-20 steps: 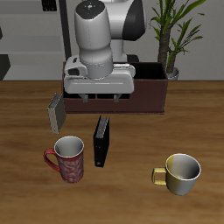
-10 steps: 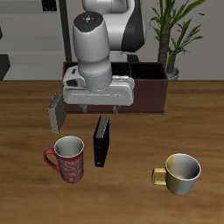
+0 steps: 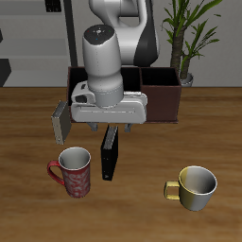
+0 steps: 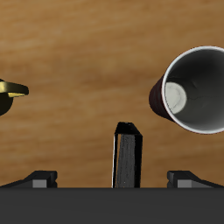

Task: Place the black book into the back desk caddy's front compartment

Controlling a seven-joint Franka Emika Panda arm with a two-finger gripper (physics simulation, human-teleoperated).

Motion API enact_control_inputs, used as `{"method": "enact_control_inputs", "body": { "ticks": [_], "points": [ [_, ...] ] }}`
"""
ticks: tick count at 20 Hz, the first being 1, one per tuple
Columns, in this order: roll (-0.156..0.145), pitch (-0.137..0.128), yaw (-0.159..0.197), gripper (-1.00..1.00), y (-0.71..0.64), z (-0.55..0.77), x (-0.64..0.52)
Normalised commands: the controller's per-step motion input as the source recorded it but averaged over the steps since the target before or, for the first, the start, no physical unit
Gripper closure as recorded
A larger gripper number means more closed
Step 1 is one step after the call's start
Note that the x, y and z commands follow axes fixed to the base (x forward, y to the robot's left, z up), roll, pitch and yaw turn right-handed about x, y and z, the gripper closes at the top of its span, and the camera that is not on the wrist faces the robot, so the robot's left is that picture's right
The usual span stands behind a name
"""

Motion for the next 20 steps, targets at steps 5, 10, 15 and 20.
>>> {"method": "enact_control_inputs", "body": {
  "ticks": [5, 10, 15, 20],
  "points": [
    [-0.020, -0.045, 0.013, -1.00, -0.10, -0.38, -0.01],
    [-0.014, -0.033, -0.021, -1.00, -0.11, -0.19, -0.06],
    [-0.031, -0.015, -0.045, -1.00, -0.09, -0.24, -0.05],
    [-0.006, 0.024, -0.003, -1.00, 0.03, -0.22, 0.02]
  ]
}}
